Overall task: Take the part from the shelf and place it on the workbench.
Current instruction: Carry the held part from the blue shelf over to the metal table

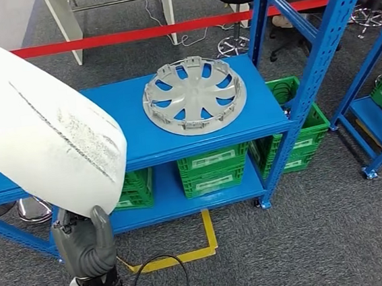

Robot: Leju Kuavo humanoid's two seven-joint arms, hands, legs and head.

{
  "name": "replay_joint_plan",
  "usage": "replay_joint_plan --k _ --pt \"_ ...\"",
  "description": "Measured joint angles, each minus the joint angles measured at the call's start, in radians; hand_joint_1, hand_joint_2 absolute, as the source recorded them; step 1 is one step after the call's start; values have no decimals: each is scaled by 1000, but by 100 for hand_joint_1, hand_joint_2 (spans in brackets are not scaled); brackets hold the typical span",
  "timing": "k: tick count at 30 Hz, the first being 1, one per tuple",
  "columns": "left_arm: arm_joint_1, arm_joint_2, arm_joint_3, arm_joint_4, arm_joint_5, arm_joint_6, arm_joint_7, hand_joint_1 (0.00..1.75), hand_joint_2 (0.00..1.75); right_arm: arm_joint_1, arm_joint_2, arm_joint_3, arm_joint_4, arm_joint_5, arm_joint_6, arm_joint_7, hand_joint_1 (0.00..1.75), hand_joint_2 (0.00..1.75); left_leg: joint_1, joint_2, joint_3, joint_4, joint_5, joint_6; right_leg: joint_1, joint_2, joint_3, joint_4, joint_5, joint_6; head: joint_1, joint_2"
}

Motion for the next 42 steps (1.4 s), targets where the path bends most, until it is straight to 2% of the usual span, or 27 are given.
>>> replay_joint_plan --k 1,2,4,6,8,9,11,12,13,16,17,18,19,21,23,25,27,28,31,32,33,34,36,37,39,40,42 --pt "1 1 0 0 0 1 0 175 175 -1 0 0 0 1 2 -4 0 0 0 0 -7 63 -31 -2 2 -2 -10 3 9 -2 0 0" --pt "2 2 0 0 0 1 0 175 175 -1 0 0 0 1 5 -7 0 0 0 0 -7 109 -39 -2 4 -4 -21 8 18 -3 0 0" --pt "4 4 1 0 -3 1 0 175 175 -2 0 0 0 2 11 -12 0 0 0 0 28 111 4 2 8 -6 -51 23 30 -3 0 0" --pt "7 5 1 0 -5 1 0 175 175 -2 0 0 0 3 19 -20 0 0 -1 -1 110 -2 47 12 10 -5 -78 42 36 -1 0 0" --pt "11 5 1 1 -5 -1 0 175 175 -3 0 0 0 1 28 -33 0 0 -6 -3 181 -121 42 22 11 -4 -97 56 44 6 0 0" --pt "13 5 1 1 -4 -2 0 175 175 -4 0 0 0 -1 32 -40 0 0 -9 -3 194 -150 32 25 11 -3 -104 58 51 12 0 0" --pt "16 5 1 1 -4 -2 0 175 175 -4 -1 0 0 -7 41 -55 0 0 -10 -1 190 -170 36 33 9 -2 -116 62 60 22 0 0" --pt "17 6 0 1 -4 -2 0 175 175 -3 -1 0 0 -11 45 -63 0 0 -8 0 184 -177 42 39 9 -1 -126 69 49 27 1 0" --pt "18 6 -1 1 -5 -2 0 175 175 -3 -2 0 0 -14 50 -71 0 0 -5 2 175 -184 50 48 8 1 -137 91 19 32 3 0" --pt "24 10 -5 1 -6 -3 0 175 175 -3 -4 -1 0 -21 62 -80 0 0 -3 5 140 -188 79 60 5 4 -173 238 -110 43 8 0" --pt "25 12 -7 1 -6 -5 0 175 175 -3 -5 -1 0 -21 67 -79 0 0 -4 6 127 -187 90 60 5 4 -178 288 -127 45 8 0" --pt "25 14 -9 1 -7 -7 0 175 175 -3 -6 -1 0 -20 71 -77 0 0 -4 7 113 -186 100 59 4 4 -173 316 -119 46 8 0" --pt "25 16 -12 1 -10 -9 0 175 175 -3 -7 -2 0 -18 76 -75 0 0 -5 8 98 -184 110 57 4 4 -154 315 -90 47 9 0" --pt "22 18 -16 4 -17 -15 0 175 175 -4 -9 -2 0 -16 88 -74 0 0 -4 9 72 -178 129 52 4 4 -73 216 -24 45 9 0" --pt "16 17 -20 8 -27 -21 0 175 175 -6 -11 -3 -1 -21 103 -75 0 0 -7 8 55 -169 146 42 5 5 28 67 -25 40 9 0" --pt "8 17 -24 13 -37 -22 0 175 175 -7 -11 -4 -1 -23 117 -77 0 0 -10 6 46 -166 165 33 9 6 64 -6 -46 32 9 0" --pt "-1 17 -26 22 -48 -19 0 175 175 -3 -11 -5 -1 -17 125 -78 0 0 -8 2 36 -163 167 24 7 -2 44 -7 -38 17 8 0" --pt "-4 16 -26 28 -53 -18 0 175 175 -2 -11 -6 -2 -14 127 -78 0 0 -7 0 29 -147 144 18 6 -9 35 -7 -32 8 7 0" --pt "-10 13 -23 54 -71 -19 0 175 175 0 -12 -6 -2 -11 127 -91 0 0 -2 -1 -4 1 3 3 7 -29 6 -8 -7 -11 3 0" --pt "-11 10 -19 66 -77 -20 0 175 175 0 -12 -6 -3 -9 125 -97 0 0 0 -1 -11 63 -20 0 9 -37 -5 -7 2 -13 2 0" --pt "-12 8 -14 78 -82 -21 0 175 175 1 -12 -6 -3 -7 122 -101 0 0 1 -1 -11 104 -15 -1 11 -45 -16 -5 10 -13 2 0" --pt "-12 4 -8 91 -88 -23 0 175 175 2 -12 -6 -3 -5 119 -107 0 0 1 0 -1 123 10 -1 13 -54 -25 -3 17 -12 2 0" --pt "-12 -5 8 117 -99 -32 0 175 175 2 -12 -6 -3 1 114 -115 0 0 -1 14 65 51 71 9 16 -73 -40 4 28 -10 2 0" --pt "-12 -10 16 129 -105 -38 0 175 175 3 -12 -6 -3 4 113 -119 0 0 -6 34 113 -21 84 18 20 -82 -45 8 31 -8 2 0" --pt "-13 -19 31 147 -119 -50 1 175 175 6 -12 -6 -3 11 113 -124 0 0 -16 69 185 -141 75 33 23 -102 -53 14 39 0 2 0" --pt "-13 -22 37 153 -126 -52 1 175 175 7 -12 -6 -3 16 113 -127 0 0 -20 73 198 -169 68 38 23 -113 -56 16 42 4 2 0" --pt "-9 -27 48 162 -145 -47 0 175 175 7 -12 -4 -3 31 110 -130 0 0 -18 52 201 -200 65 45 22 -125 -64 20 42 13 2 0"
